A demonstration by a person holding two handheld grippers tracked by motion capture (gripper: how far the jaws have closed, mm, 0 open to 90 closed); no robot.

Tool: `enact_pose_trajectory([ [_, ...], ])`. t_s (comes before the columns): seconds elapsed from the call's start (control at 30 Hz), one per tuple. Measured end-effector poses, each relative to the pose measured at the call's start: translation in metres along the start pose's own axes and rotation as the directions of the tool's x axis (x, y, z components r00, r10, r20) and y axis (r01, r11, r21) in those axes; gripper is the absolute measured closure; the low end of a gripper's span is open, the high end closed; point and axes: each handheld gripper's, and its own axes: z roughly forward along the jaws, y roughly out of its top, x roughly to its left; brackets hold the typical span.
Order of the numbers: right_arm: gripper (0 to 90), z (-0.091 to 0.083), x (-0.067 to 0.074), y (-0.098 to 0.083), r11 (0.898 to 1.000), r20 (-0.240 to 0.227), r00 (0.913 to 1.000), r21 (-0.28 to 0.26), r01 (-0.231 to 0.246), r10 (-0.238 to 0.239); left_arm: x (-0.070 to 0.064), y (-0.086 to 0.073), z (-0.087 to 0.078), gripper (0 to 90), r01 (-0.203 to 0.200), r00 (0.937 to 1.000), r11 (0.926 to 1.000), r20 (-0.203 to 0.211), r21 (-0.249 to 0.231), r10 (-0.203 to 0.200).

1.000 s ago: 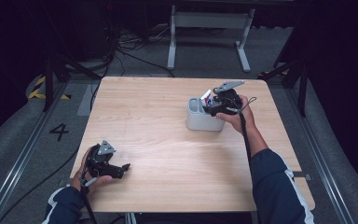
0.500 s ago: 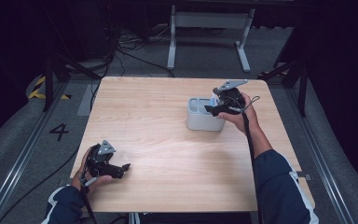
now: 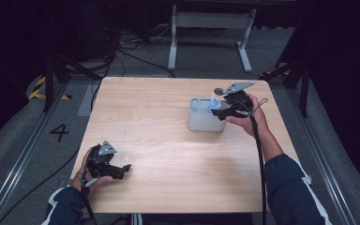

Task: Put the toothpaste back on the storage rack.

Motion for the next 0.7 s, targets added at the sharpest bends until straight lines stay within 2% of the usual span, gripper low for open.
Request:
enact_pose_trajectory([
  [0.27,25.8,-0.016,0.005,-0.007,0.999,0.012,0.9993,0.006,0.035,-0.035,0.000,0.000,0.000,0.6,-0.003,1.0000,1.0000,-0.004,0.001,0.003],
  [0.33,25.9,-0.018,0.007,-0.008,0.999,0.012,0.9990,0.005,0.043,-0.043,-0.002,-0.001,-0.001,0.6,0.026,0.9997,0.9997,-0.001,0.005,-0.026],
  [0.7,26.0,-0.033,0.015,-0.023,0.997,0.018,0.9966,0.019,0.080,-0.080,-0.002,-0.001,-0.001,0.6,0.025,0.9997,0.9997,-0.001,0.006,-0.025],
])
